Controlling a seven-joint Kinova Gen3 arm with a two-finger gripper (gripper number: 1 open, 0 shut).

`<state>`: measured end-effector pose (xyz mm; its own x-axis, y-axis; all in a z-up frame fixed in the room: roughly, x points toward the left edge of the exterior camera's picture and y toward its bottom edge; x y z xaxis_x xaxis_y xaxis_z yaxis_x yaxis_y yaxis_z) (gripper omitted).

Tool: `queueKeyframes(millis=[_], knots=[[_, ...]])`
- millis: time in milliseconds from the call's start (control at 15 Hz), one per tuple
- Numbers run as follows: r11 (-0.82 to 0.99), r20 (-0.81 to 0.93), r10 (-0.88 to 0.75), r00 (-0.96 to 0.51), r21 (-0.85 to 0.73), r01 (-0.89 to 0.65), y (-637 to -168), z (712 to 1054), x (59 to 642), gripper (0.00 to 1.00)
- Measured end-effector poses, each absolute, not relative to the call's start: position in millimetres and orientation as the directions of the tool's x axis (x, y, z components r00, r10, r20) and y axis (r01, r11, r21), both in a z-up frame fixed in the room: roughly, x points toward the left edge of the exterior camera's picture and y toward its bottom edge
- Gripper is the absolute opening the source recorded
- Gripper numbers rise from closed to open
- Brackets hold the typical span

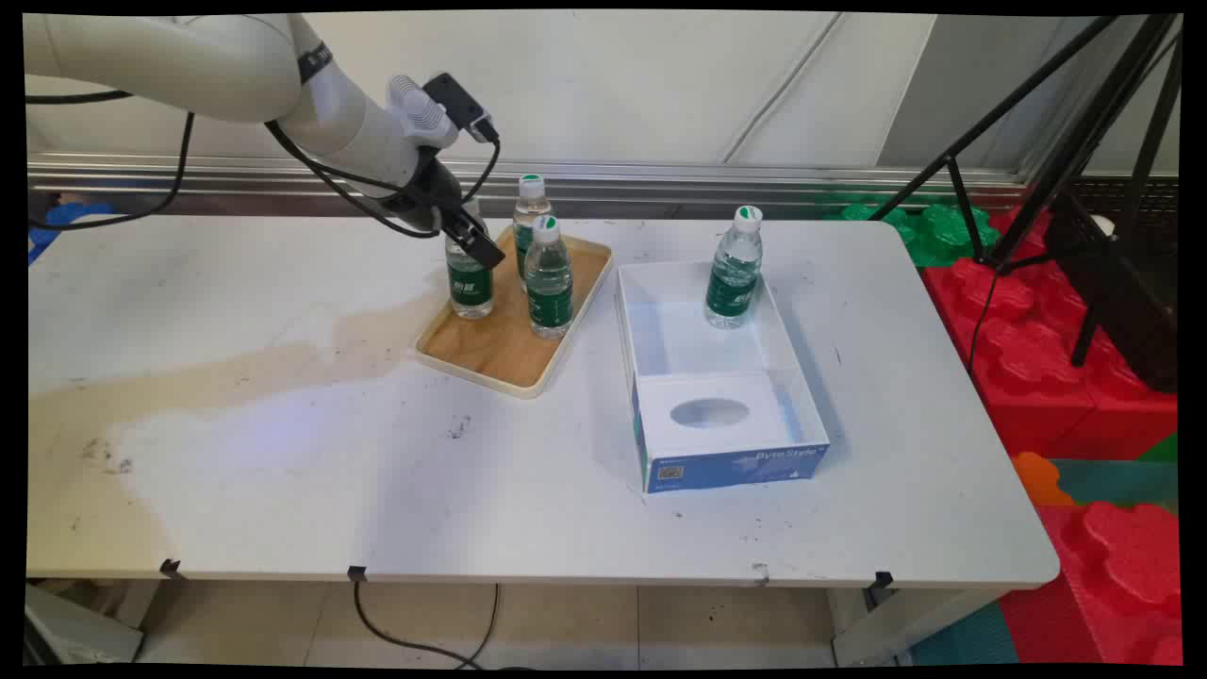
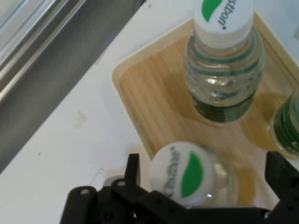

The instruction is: Pick up the green bottle from the white box

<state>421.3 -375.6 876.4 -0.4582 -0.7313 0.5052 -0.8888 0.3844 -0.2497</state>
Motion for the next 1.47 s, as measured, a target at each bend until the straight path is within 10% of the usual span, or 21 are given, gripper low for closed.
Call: queueKeyframes(millis=[1467], knots=[[0.394, 0.644, -0.61, -0.462, -0.26, -0.882, -304, 980, 362, 1.0]])
